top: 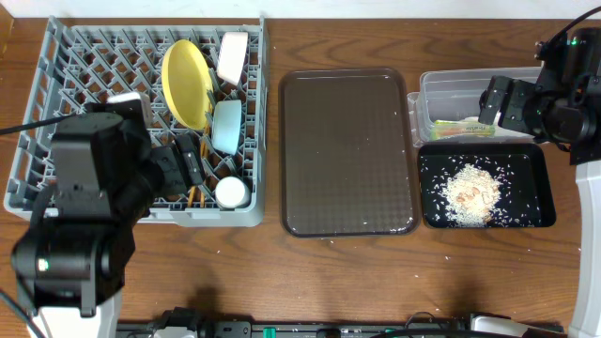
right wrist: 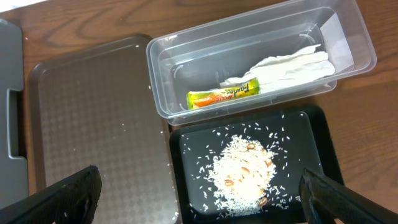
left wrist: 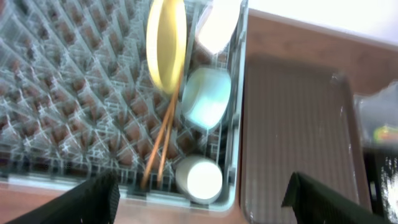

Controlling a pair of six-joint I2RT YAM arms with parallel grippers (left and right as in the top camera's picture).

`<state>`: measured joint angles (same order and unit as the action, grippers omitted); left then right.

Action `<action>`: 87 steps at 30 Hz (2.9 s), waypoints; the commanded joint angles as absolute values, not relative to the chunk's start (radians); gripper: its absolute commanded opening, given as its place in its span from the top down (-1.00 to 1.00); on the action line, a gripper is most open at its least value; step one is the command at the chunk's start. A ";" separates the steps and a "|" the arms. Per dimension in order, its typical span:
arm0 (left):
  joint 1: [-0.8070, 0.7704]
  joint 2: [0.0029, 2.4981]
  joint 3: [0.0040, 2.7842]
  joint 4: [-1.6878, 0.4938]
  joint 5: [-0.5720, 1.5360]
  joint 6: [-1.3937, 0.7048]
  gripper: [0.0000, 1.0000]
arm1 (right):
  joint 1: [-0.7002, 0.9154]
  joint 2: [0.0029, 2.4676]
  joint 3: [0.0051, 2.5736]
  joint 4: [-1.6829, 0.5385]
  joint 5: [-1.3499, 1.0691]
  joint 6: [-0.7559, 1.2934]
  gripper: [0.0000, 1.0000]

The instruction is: Sort waste into correct bins and load items into the dishwasher

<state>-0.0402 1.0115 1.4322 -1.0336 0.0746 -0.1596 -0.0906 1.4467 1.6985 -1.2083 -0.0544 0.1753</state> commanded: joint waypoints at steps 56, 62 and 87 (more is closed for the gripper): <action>0.102 0.006 0.004 -0.067 0.048 0.089 -0.78 | -0.091 1.447 1.699 -1.209 -0.049 0.175 -0.99; 0.102 0.006 0.004 -0.067 0.048 0.089 -0.78 | -0.091 1.447 1.699 -1.209 -0.049 0.175 -0.98; 0.102 0.006 0.004 -0.067 0.048 0.089 -0.79 | -0.091 1.447 1.699 -1.221 0.026 0.115 -0.99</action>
<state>0.1036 0.0120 0.0116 -0.0200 0.0532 0.0795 -0.0906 1.4467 1.6985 -1.2160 0.0082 0.1303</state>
